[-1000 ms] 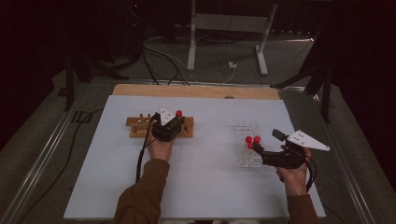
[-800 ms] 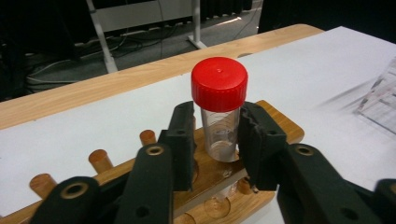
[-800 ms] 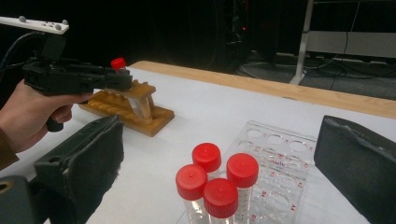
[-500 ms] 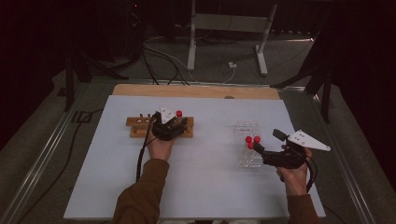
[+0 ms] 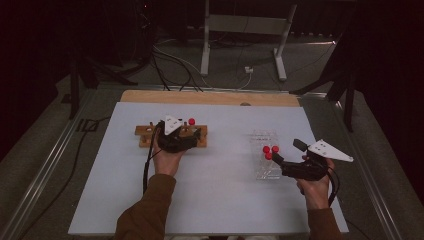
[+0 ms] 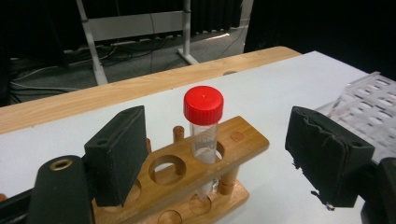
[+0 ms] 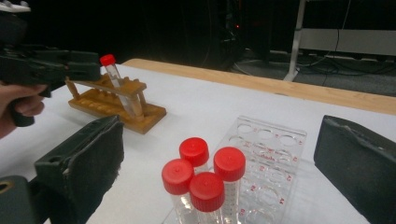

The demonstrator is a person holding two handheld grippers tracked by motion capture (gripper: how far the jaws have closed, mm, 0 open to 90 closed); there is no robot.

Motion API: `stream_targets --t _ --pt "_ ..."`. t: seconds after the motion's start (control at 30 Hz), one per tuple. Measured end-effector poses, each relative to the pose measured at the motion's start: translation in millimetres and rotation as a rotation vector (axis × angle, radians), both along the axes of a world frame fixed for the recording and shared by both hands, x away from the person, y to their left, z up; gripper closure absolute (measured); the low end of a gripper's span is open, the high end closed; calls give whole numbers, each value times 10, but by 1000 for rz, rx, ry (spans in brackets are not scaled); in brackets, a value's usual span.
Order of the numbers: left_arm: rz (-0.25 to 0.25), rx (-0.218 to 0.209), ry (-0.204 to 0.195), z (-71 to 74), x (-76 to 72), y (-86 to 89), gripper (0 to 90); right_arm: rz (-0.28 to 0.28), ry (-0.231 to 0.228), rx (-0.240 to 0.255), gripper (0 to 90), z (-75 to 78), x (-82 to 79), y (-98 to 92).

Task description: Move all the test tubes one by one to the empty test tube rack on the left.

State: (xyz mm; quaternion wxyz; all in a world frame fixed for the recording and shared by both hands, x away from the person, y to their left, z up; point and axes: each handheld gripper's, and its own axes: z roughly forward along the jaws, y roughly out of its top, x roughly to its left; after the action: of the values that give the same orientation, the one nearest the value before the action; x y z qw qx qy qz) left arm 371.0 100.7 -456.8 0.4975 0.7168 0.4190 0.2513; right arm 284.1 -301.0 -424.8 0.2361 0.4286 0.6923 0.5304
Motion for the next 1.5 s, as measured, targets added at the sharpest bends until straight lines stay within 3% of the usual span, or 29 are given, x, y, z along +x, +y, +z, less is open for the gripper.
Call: stream_targets --t 0.3,0.43,0.7,0.83,1.1,1.17,1.5 --pt "15 -11 5 63 -154 113 24 13 16 -31 104 -63 -4 5" --pt "17 -27 -3 97 -250 197 12 20 15 -51 177 -80 -28 5" --pt "35 -47 -22 142 -448 396 12 47 27 -97 475 -143 -99 -41" --pt "46 -55 -25 138 -531 489 11 65 40 -121 567 -201 -114 -48" --pt "65 -89 -28 33 -634 572 11 69 73 -143 645 -337 -81 -23" --pt "60 -75 -6 2 -623 571 11 69 80 -141 654 -372 -68 -18" --pt "63 -75 -12 -11 -672 582 11 72 85 -157 711 -467 -22 48"
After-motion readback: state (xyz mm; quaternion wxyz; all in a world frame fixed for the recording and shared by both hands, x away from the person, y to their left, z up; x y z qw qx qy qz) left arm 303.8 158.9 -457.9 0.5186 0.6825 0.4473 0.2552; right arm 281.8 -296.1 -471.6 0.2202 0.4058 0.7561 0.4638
